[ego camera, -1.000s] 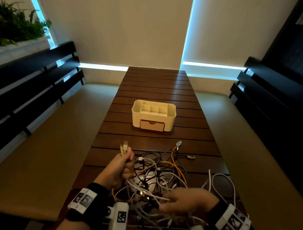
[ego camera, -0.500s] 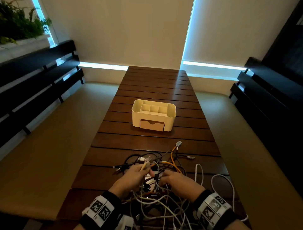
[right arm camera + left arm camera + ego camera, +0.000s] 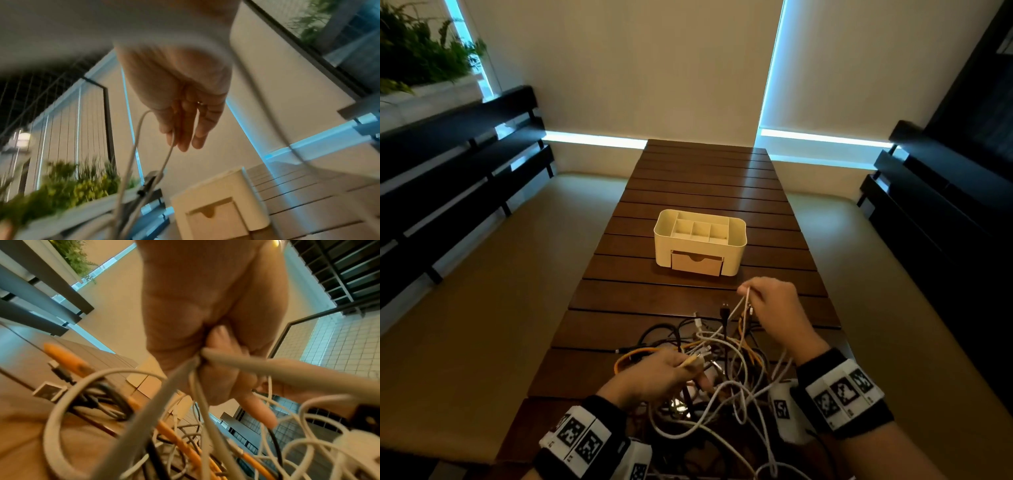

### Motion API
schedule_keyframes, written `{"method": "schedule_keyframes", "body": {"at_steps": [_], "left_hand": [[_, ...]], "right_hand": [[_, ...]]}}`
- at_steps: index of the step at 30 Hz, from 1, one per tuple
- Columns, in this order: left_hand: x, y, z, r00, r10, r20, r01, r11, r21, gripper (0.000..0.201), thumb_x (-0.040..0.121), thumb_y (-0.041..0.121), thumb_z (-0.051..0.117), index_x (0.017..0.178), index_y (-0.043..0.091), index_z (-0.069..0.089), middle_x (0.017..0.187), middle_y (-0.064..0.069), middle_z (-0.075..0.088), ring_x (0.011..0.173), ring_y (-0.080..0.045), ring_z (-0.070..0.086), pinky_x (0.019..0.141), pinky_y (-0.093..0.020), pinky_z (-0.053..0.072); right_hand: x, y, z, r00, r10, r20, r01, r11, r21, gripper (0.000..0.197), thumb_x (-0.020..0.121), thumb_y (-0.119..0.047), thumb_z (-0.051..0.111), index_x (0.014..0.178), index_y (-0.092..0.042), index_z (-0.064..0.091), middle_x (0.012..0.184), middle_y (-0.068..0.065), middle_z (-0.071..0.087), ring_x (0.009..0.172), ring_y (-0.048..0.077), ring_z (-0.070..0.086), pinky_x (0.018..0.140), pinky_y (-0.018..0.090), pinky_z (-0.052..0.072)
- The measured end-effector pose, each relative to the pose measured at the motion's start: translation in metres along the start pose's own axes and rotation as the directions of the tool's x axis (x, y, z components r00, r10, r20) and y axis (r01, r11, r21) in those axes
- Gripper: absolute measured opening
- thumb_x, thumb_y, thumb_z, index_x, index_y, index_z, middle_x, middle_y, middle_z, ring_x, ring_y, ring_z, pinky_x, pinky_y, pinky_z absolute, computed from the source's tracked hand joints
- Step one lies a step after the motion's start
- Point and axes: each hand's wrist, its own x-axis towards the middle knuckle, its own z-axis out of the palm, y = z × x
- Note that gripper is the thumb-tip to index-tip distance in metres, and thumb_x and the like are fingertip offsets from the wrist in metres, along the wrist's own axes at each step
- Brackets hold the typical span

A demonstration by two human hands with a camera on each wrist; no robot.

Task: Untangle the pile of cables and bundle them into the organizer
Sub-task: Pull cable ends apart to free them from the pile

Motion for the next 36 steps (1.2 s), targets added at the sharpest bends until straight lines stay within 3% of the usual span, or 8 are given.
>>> {"method": "schedule_keyframes", "body": {"at_steps": [6,9,15,23,26,30,32,36], "left_hand": [[0.018,-0.024,-0.003,0.972,-0.113,-0.204,0.137,0.985,0.106,0.044,0.098,0.043,0.04,0.082,0.01,0.063,0.058,0.003,0.042,0.045,-0.007,0.033,0.049,-0.022,0.027],[0.024,-0.043,-0.006,0.945,-0.166,-0.283,0.2,0.975,0.095,0.045,0.098,0.044,0.039,0.078,0.009,0.06,0.068,-0.007,0.051,0.057,-0.014,0.042,0.058,-0.025,0.032],[0.031,-0.049,-0.005,0.926,-0.19,-0.327,0.24,0.964,0.119,0.033,0.098,0.033,0.044,0.094,0.013,0.07,0.061,0.003,0.048,0.051,-0.01,0.04,0.052,-0.025,0.03],[0.03,-0.045,-0.003,0.93,-0.162,-0.329,0.195,0.979,0.068,0.021,0.098,0.028,0.047,0.101,0.037,0.065,0.076,0.01,0.058,0.064,-0.009,0.05,0.061,-0.024,0.037],[0.02,-0.03,0.0,0.932,-0.115,-0.345,0.113,0.993,-0.028,0.029,0.094,0.038,0.051,0.112,0.022,0.068,0.069,0.007,0.057,0.06,-0.009,0.048,0.063,-0.025,0.038],[0.009,-0.019,-0.001,0.911,-0.012,-0.413,-0.162,0.909,-0.384,0.043,0.085,0.049,0.058,0.103,0.013,0.072,0.096,-0.033,0.06,0.087,-0.04,0.059,0.083,-0.051,0.044],[0.008,-0.014,-0.003,0.866,-0.026,-0.499,-0.236,0.859,-0.455,0.032,0.085,0.045,0.059,0.089,0.017,0.073,0.085,-0.015,0.056,0.075,-0.027,0.053,0.072,-0.041,0.042],[0.013,0.005,-0.004,0.729,-0.006,-0.685,-0.304,0.893,-0.331,0.013,0.09,0.031,0.055,0.086,0.035,0.067,0.093,0.005,0.065,0.085,-0.019,0.056,0.08,-0.043,0.047]], "right_hand": [[0.005,-0.024,-0.018,0.969,0.231,-0.086,-0.177,0.895,0.409,0.017,0.095,-0.019,0.047,0.087,-0.014,0.061,0.077,0.0,0.066,0.067,0.011,0.063,0.058,0.024,0.051],[0.009,-0.033,-0.039,0.931,0.347,-0.118,-0.175,0.703,0.69,0.02,0.096,-0.015,0.045,0.08,-0.016,0.058,0.076,0.005,0.063,0.054,0.011,0.059,0.048,0.019,0.048],[0.013,-0.043,-0.079,0.864,0.395,-0.311,0.257,0.186,0.948,0.025,0.097,-0.009,0.042,0.077,-0.011,0.056,0.072,0.0,0.066,0.07,0.013,0.066,0.069,0.024,0.056],[0.012,-0.035,-0.114,0.81,0.277,-0.517,0.553,-0.069,0.83,0.015,0.085,-0.023,0.052,0.085,-0.011,0.062,0.095,0.005,0.065,0.093,0.017,0.064,0.088,0.029,0.05],[0.013,-0.026,-0.106,0.836,0.291,-0.466,0.488,-0.003,0.873,0.014,0.085,-0.024,0.051,0.084,-0.014,0.06,0.098,0.003,0.064,0.098,0.017,0.063,0.09,0.029,0.049],[0.01,-0.018,-0.088,0.856,0.298,-0.423,0.344,0.282,0.896,0.02,0.097,-0.016,0.037,0.086,-0.016,0.054,0.097,0.0,0.06,0.095,0.011,0.062,0.087,0.026,0.05],[0.009,-0.015,-0.083,0.874,0.302,-0.38,0.301,0.275,0.913,0.016,0.093,-0.022,0.044,0.084,-0.015,0.055,0.092,-0.002,0.063,0.088,0.009,0.065,0.084,0.025,0.052],[0.006,-0.014,-0.076,0.912,0.254,-0.323,0.285,0.174,0.943,0.016,0.075,-0.032,0.057,0.074,-0.02,0.066,0.087,-0.001,0.069,0.085,0.014,0.067,0.081,0.026,0.055]]}}
